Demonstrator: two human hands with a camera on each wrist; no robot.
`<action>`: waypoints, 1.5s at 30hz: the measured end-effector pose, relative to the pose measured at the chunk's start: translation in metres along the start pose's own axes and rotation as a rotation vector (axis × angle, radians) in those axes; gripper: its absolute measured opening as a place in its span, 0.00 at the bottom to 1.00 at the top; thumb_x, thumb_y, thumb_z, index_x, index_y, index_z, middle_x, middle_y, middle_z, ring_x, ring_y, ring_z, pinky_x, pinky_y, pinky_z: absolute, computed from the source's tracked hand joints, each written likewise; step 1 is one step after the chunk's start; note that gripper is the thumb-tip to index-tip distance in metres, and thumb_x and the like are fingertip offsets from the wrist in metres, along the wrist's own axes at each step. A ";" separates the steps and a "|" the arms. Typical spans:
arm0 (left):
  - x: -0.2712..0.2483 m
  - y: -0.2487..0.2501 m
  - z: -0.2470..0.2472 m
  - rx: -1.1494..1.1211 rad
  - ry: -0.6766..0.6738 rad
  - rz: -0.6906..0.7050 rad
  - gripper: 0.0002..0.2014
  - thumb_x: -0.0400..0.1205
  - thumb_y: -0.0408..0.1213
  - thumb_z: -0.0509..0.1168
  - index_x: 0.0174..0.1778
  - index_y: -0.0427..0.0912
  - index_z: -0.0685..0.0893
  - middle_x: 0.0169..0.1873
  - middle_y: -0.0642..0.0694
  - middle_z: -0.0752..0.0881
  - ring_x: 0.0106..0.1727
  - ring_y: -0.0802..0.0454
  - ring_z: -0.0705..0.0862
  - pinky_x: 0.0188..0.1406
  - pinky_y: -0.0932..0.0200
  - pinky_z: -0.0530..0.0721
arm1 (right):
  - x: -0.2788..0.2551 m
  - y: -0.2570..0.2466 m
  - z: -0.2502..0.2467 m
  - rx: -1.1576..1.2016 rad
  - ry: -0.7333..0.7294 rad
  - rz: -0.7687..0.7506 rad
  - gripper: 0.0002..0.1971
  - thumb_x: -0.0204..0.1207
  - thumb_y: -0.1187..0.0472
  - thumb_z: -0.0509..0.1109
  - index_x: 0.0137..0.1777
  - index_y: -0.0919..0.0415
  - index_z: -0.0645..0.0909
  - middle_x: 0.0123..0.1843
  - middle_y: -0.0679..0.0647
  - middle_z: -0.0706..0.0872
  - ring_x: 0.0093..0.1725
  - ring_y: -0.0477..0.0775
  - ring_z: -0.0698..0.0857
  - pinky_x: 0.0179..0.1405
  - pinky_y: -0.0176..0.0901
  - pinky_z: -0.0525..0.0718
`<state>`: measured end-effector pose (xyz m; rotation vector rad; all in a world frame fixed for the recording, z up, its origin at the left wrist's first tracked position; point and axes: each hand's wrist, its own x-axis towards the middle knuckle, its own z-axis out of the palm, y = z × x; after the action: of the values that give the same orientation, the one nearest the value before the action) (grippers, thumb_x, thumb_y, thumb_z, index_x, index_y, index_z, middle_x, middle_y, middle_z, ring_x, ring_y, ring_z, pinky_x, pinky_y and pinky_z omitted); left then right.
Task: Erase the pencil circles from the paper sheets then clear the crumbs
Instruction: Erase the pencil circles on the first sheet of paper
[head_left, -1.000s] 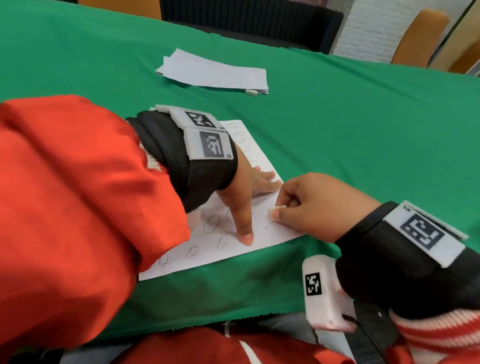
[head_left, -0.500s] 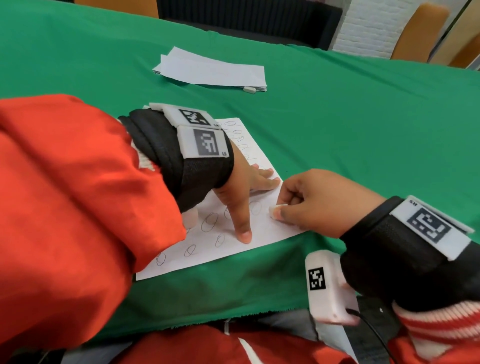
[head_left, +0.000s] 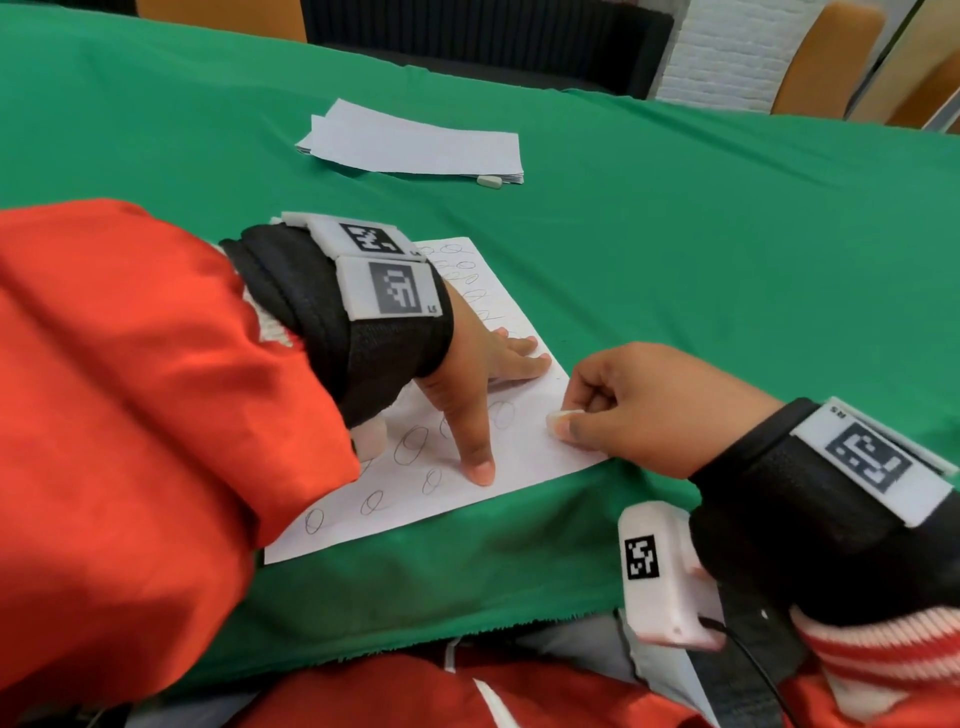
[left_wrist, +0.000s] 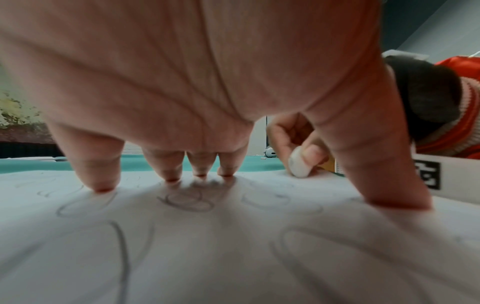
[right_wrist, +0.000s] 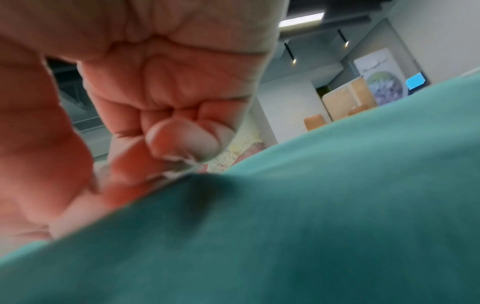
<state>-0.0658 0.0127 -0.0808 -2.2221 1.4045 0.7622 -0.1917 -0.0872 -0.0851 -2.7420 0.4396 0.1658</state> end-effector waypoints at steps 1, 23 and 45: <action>0.000 0.000 0.000 0.001 0.002 0.000 0.60 0.69 0.61 0.72 0.81 0.55 0.31 0.80 0.60 0.31 0.81 0.60 0.34 0.81 0.47 0.38 | 0.000 0.000 0.000 -0.001 0.008 0.002 0.09 0.73 0.52 0.70 0.34 0.53 0.78 0.30 0.45 0.79 0.28 0.41 0.74 0.30 0.35 0.71; 0.001 -0.001 0.001 -0.028 0.004 0.011 0.60 0.68 0.60 0.73 0.81 0.58 0.32 0.80 0.61 0.31 0.81 0.61 0.34 0.79 0.48 0.38 | 0.001 -0.009 0.006 0.038 -0.078 -0.071 0.09 0.71 0.55 0.71 0.32 0.54 0.78 0.27 0.46 0.79 0.26 0.41 0.75 0.31 0.35 0.74; 0.001 -0.001 0.000 -0.028 -0.001 0.014 0.60 0.68 0.60 0.73 0.81 0.57 0.31 0.80 0.60 0.31 0.81 0.60 0.33 0.79 0.49 0.37 | 0.006 -0.003 0.006 0.093 -0.041 -0.025 0.09 0.73 0.53 0.72 0.34 0.55 0.79 0.28 0.46 0.79 0.29 0.43 0.77 0.36 0.41 0.77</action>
<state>-0.0649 0.0126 -0.0811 -2.2348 1.4195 0.7922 -0.1851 -0.0841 -0.0904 -2.6473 0.3925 0.1897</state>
